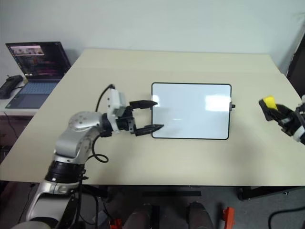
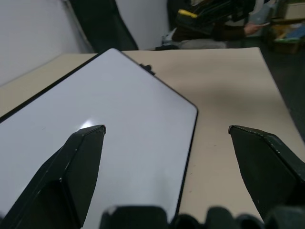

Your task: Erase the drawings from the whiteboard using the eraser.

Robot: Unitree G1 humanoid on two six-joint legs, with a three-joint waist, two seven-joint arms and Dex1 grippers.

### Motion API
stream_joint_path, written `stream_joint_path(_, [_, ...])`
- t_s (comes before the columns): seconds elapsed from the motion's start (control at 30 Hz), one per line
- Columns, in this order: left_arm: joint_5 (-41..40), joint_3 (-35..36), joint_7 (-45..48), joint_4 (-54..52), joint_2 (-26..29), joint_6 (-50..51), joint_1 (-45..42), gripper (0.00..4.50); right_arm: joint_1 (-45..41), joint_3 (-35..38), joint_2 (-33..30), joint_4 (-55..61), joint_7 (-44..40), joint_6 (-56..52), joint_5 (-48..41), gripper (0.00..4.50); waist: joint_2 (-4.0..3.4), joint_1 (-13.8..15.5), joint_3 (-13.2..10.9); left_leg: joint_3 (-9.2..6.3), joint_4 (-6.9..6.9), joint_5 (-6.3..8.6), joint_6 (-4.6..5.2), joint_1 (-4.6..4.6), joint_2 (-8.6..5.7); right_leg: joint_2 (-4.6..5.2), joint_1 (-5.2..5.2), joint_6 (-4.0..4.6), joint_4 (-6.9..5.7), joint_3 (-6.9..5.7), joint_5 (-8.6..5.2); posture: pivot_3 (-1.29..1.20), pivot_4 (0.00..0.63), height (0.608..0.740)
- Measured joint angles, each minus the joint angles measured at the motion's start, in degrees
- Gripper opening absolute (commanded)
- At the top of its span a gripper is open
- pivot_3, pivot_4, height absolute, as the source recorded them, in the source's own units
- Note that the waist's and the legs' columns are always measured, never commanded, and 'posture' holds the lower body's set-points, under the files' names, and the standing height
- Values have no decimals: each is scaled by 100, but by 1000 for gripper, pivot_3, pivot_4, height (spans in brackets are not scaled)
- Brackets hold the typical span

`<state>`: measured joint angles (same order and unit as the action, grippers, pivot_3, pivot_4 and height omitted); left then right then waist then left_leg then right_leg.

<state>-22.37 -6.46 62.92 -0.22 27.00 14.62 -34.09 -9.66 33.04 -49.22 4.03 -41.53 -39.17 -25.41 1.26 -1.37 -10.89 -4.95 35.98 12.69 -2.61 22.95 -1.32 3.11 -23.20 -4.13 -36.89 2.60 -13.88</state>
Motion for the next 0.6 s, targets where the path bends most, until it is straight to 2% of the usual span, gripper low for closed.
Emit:
stream_joint_path(0.17, [8, -157, 38, 38, -228, -41, -55, 4500, -146, -414, -2, -955, 428, 255, 538, 967, 0, -85, 0, 11, 7, -3, 4, -11, 3, -4, 2, -4, -9, 12, 9, 0, 150, 740])
stream_joint_path(0.3, [208, -292, 41, 246, -382, -287, -155, 4500, -860, -1012, 165, -2398, 731, 924, 1059, 967, -3, -106, 2, 17, 7, -5, 6, -10, 0, -4, 3, -7, -7, 19, 13, 0, 150, 740])
stream_joint_path(0.6, [276, -321, 24, 275, -349, -283, -91, 4500, -1791, -1544, 262, -4259, 657, 1982, 1411, 967, -5, -100, 1, 14, 2, -4, 5, -5, -3, -3, -1, 18, -5, 20, 26, 0, 150, 740])
